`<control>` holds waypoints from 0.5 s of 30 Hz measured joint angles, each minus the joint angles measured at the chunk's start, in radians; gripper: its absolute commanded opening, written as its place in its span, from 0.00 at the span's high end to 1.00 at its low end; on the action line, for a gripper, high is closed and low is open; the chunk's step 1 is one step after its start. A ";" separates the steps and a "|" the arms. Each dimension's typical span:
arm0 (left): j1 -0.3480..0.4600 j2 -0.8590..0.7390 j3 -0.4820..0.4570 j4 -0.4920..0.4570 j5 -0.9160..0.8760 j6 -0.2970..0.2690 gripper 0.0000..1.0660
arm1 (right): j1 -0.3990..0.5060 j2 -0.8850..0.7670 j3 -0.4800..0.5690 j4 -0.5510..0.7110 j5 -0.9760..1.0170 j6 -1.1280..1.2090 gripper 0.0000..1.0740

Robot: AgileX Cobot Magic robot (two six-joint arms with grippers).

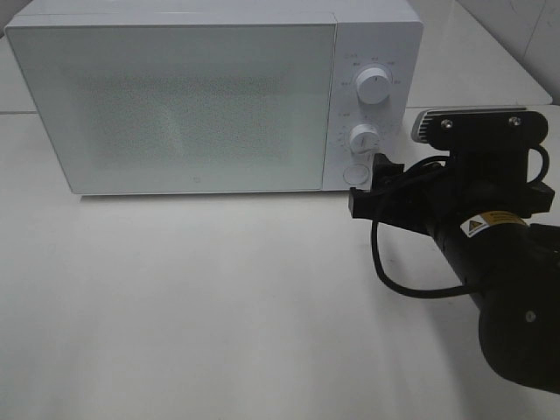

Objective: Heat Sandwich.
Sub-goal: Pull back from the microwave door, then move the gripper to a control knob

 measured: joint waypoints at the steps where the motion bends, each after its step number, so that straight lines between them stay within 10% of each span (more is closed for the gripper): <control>1: 0.000 0.000 0.000 0.000 0.000 0.000 0.02 | 0.000 0.003 -0.003 0.000 -0.001 0.000 0.29; 15: 0.000 0.000 0.000 0.000 0.000 0.000 0.02 | -0.018 0.015 -0.028 -0.017 -0.004 0.010 0.29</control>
